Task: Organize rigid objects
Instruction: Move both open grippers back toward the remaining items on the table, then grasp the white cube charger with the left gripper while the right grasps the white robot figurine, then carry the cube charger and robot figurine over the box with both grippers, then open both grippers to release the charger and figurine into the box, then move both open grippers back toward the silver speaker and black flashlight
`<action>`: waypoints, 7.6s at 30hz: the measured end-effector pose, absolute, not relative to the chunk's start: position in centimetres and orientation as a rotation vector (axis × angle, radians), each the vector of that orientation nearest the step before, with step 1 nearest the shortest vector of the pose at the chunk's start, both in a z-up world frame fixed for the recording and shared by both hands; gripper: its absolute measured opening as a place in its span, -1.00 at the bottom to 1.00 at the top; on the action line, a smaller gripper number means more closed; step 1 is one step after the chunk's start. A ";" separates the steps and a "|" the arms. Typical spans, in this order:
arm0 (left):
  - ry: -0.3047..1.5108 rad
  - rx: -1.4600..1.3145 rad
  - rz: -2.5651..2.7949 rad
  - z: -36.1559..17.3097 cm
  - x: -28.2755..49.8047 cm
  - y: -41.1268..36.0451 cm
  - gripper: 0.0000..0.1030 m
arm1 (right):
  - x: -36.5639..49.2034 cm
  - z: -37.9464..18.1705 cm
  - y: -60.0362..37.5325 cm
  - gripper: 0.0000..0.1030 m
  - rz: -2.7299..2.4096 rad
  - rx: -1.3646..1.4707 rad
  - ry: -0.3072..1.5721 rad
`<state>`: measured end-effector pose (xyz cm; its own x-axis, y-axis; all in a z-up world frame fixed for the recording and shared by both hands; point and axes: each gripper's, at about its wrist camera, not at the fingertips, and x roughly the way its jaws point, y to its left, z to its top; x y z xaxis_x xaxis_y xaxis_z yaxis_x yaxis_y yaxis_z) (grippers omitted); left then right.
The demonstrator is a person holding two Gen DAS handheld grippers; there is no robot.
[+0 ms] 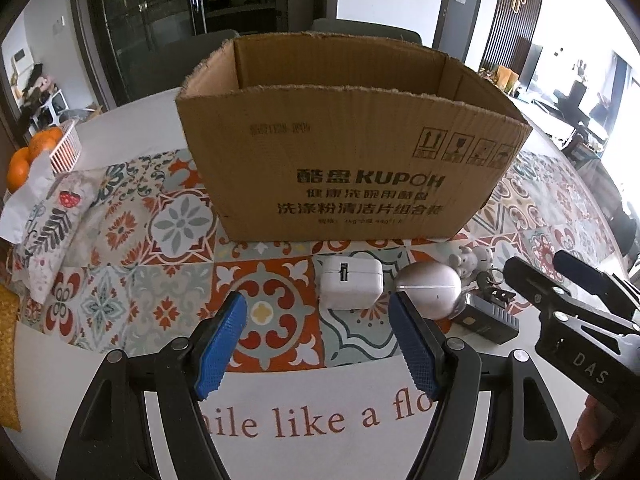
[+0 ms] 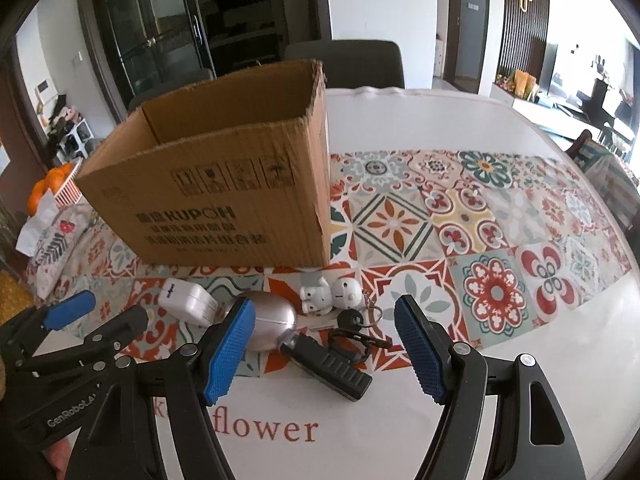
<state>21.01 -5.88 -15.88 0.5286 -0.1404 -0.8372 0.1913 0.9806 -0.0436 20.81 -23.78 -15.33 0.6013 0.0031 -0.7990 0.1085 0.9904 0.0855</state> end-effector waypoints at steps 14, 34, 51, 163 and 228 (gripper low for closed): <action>1.039 0.045 -0.215 -18.0 23.2 -7.0 0.41 | 23.3 -18.0 -24.9 0.41 -0.030 0.161 0.975; 1.081 0.049 -0.208 -20.8 25.4 -7.5 0.42 | 26.3 -21.4 -25.2 0.34 0.005 0.135 1.041; 1.095 0.042 -0.230 -23.7 26.2 -7.7 -0.12 | 26.1 -22.2 -25.0 0.08 0.008 0.138 1.051; 1.032 0.087 -0.256 -8.2 36.6 -6.0 -0.11 | 35.8 -7.9 -20.5 0.08 0.128 0.037 0.981; 0.855 0.087 -0.201 -8.2 18.8 -7.3 0.53 | 18.8 -8.4 -24.1 0.31 0.018 0.111 0.831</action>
<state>18.80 -7.34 -8.18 0.6388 -0.1413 -0.7563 0.2112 0.9774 -0.0043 18.80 -24.11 -8.44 0.6743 0.0590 -0.7361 0.0278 0.9941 0.1051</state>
